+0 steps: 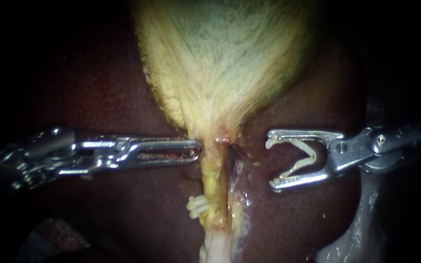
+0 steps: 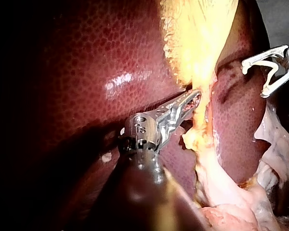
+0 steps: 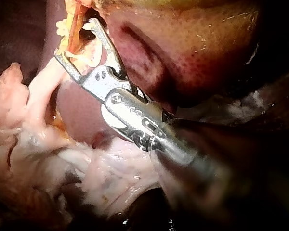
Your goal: Clipping third clip left tube
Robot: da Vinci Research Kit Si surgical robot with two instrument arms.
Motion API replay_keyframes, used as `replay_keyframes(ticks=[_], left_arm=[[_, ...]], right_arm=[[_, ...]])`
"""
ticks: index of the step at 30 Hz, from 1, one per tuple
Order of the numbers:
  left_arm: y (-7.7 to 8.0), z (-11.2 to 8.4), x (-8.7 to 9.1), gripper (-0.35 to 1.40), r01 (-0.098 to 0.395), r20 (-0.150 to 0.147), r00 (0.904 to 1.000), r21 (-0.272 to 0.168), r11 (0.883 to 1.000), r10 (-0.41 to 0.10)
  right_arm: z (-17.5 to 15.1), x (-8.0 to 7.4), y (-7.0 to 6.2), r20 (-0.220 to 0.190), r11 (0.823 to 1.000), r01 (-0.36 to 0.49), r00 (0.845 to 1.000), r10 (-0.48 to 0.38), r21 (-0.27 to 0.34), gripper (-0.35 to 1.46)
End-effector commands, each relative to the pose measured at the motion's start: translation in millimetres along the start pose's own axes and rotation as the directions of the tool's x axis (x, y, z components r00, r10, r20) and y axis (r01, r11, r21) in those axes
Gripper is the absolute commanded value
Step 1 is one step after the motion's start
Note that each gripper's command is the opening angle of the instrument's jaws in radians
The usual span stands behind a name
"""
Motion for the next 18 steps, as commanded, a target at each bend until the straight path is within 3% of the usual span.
replay_keyframes(ticks=[1,9,13,18], left_arm=[[0.0,-0.1,0.0,-0.35,0.0,0.0,1.0,0.001,1.0,0.0],[0.1,-1.7,-0.9,-0.35,0.004,-0.002,1.0,0.001,1.0,-0.004],[0.5,-4.1,-2.1,-0.35,0.011,0.02,0.9997,-0.012,1.0,-0.011],[0.7,-7.6,-3.8,-0.35,0.025,0.058,0.998,-0.026,0.999,-0.024]], right_arm=[[0.0,0.0,0.0,0.0,1.0,0.0,1.0,0.0,0.0,0.6],[1.1,0.4,-0.5,-0.002,1.0,0.002,1.0,-0.002,0.01,0.6],[2.3,0.3,-0.9,-0.003,1.0,-0.011,1.0,0.011,0.017,0.6],[4.1,-0.1,-1.5,-0.003,0.993,-0.116,0.993,0.116,0.029,0.6]])
